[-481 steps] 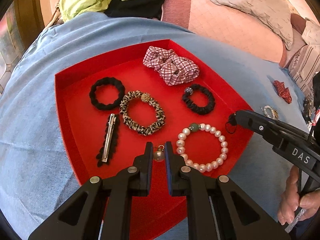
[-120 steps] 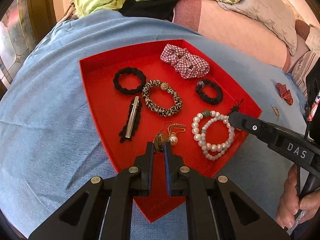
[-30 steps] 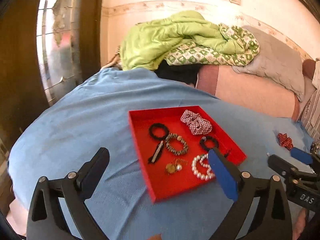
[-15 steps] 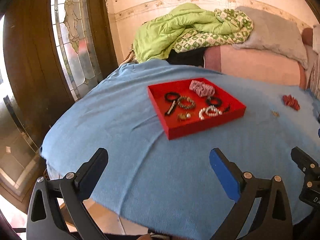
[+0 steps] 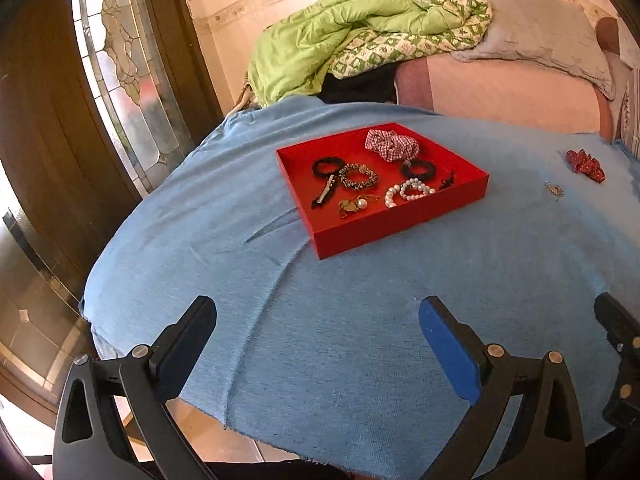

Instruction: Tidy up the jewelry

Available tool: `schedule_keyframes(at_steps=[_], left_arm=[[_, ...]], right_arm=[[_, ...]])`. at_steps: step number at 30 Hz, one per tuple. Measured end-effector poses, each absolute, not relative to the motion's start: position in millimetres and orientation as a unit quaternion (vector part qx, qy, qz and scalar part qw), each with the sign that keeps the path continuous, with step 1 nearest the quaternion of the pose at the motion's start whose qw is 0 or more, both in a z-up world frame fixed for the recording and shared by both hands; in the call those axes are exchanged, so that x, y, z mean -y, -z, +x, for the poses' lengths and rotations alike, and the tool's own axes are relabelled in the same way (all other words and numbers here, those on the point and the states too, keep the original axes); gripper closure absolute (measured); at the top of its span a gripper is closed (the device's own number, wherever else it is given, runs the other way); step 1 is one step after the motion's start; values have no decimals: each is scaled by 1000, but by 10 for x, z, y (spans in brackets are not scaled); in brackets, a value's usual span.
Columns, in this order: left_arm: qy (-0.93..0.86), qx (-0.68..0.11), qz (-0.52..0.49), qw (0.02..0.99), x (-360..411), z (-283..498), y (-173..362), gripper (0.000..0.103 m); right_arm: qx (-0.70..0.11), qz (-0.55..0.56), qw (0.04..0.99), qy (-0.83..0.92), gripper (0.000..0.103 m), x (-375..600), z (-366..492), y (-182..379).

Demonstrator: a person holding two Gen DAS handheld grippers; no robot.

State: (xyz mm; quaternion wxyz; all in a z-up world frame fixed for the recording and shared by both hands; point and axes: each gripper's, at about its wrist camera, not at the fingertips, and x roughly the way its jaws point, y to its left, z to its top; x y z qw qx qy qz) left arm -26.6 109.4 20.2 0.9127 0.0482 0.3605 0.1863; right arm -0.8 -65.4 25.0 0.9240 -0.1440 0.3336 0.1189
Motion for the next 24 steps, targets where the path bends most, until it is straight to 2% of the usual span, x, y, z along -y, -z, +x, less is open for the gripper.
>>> schedule_keyframes(at_steps=[24], left_arm=[[-190, -372, 43, 908, -1158, -208, -151, 2]], right_arm=[[-336, -151, 921, -131, 6, 590, -8, -201]])
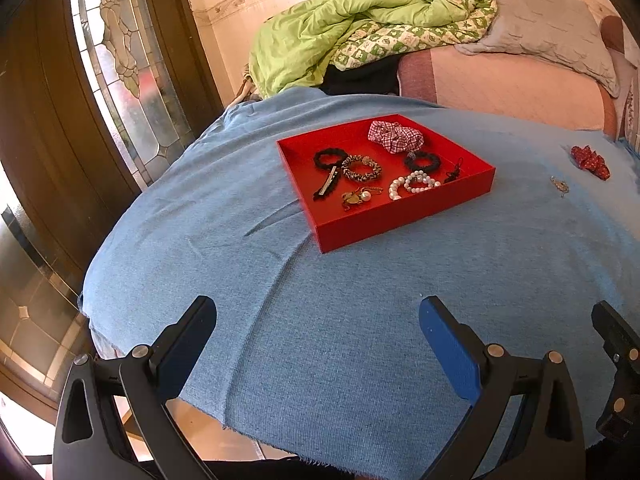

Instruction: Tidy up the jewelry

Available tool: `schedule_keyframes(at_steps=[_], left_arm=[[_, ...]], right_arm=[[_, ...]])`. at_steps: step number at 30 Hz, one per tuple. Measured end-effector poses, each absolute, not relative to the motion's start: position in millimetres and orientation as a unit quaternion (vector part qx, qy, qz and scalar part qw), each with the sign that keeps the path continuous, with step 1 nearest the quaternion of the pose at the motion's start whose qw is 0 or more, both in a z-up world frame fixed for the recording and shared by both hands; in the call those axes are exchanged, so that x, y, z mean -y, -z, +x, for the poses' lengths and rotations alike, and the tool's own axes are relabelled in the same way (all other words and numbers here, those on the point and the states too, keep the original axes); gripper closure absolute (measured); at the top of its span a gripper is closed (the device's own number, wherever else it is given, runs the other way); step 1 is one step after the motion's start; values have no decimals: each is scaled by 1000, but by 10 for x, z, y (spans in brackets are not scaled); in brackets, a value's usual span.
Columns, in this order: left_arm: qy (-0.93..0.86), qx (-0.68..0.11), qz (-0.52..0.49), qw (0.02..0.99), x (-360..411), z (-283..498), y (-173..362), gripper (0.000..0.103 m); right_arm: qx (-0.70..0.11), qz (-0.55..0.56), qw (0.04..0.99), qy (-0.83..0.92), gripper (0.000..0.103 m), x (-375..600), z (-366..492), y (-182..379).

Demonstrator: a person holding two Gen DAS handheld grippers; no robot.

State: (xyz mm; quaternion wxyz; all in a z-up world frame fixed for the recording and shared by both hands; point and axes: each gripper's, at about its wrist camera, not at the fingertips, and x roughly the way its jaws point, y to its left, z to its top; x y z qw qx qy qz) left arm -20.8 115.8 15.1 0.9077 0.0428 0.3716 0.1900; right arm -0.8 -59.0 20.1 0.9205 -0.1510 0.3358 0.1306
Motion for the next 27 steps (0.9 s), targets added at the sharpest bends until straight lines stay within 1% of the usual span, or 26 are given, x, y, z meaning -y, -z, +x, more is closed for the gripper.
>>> schedule_keyframes(at_steps=[27], left_arm=[[-192, -371, 49, 907, -1156, -208, -156, 2]], right_arm=[[-341, -149, 919, -130, 6, 589, 18, -195]])
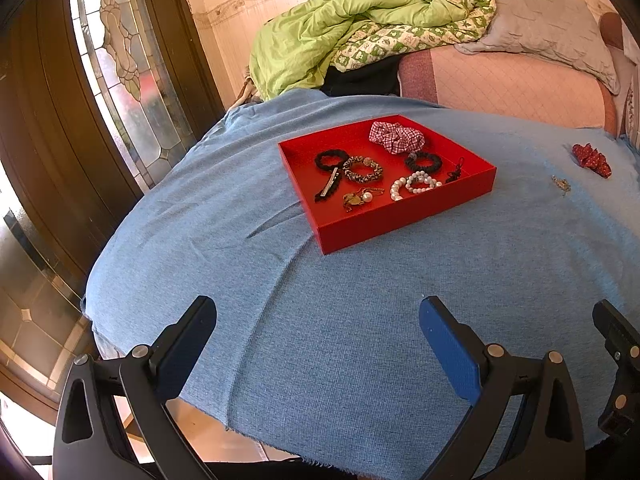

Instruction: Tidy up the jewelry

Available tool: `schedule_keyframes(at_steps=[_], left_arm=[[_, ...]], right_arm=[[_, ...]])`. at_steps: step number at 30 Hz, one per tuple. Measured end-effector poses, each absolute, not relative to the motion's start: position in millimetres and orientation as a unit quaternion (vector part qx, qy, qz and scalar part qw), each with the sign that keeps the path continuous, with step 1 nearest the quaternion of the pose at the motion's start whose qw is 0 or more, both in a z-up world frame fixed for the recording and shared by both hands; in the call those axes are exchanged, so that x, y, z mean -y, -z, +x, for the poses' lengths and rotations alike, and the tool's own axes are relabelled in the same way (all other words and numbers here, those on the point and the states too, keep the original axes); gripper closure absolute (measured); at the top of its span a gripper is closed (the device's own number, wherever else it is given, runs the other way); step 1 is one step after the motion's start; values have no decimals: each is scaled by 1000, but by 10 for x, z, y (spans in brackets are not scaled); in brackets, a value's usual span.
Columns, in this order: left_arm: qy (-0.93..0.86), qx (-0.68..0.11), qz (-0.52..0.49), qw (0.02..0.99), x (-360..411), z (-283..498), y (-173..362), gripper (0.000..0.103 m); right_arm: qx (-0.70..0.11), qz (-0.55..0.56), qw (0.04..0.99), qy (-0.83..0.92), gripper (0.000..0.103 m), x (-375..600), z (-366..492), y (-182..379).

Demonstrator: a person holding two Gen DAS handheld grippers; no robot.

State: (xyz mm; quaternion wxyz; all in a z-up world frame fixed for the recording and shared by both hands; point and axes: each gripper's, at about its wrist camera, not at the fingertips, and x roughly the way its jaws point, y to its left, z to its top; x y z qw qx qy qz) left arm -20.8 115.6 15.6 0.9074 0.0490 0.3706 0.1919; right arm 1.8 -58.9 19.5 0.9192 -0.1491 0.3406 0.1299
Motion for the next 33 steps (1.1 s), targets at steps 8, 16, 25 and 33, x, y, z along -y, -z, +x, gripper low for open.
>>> schedule_keyframes(at_steps=[8, 16, 25, 33], left_arm=[[-192, -371, 50, 907, -1161, -208, -158, 2], [-191, -371, 50, 907, -1160, -215, -162, 2], [-193, -370, 50, 907, -1161, -216, -159, 2], [-194, -370, 51, 907, -1162, -215, -159, 2]], right_arm=[[-342, -149, 919, -131, 6, 591, 27, -184], [-342, -148, 919, -130, 6, 599, 24, -173], [-342, -148, 919, -129, 6, 597, 22, -173], [-342, -148, 919, -129, 6, 597, 22, -173]])
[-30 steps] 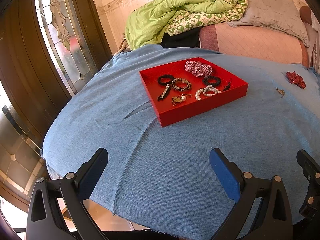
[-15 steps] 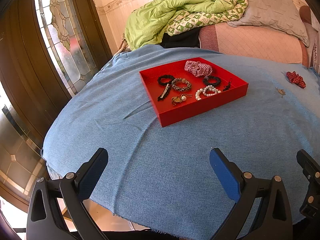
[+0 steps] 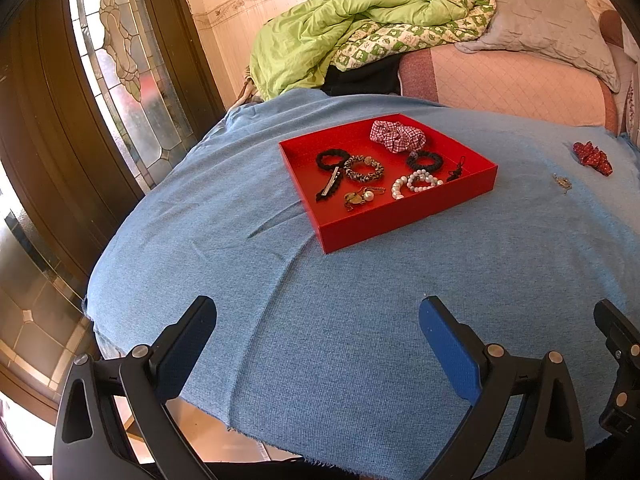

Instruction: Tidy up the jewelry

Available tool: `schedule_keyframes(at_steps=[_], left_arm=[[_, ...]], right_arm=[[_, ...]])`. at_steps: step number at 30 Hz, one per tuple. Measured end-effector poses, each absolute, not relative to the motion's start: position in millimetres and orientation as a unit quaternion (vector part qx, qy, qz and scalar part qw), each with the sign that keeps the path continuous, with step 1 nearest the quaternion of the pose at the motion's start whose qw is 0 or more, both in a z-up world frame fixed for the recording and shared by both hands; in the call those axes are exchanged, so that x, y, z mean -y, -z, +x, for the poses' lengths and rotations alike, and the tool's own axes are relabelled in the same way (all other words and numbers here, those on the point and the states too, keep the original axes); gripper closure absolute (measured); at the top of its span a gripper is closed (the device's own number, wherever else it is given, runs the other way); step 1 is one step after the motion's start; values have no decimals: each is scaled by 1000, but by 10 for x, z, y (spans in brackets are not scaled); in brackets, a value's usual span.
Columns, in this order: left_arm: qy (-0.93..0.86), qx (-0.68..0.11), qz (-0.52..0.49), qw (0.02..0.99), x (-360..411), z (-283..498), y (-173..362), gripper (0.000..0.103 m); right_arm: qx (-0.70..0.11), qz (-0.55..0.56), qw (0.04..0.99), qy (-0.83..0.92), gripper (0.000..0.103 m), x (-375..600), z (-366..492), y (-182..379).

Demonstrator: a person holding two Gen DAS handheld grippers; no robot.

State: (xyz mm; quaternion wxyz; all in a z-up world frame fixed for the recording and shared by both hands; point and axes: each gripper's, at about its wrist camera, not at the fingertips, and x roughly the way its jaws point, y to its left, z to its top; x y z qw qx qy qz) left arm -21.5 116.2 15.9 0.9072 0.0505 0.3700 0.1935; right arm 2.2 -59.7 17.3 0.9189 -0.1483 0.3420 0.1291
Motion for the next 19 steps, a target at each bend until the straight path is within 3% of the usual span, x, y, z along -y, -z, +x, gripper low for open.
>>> schedule_keyframes(at_steps=[19], left_arm=[[-140, -411, 51, 899, -1038, -84, -42, 2]], right_arm=[[-358, -136, 915, -124, 6, 689, 44, -110]])
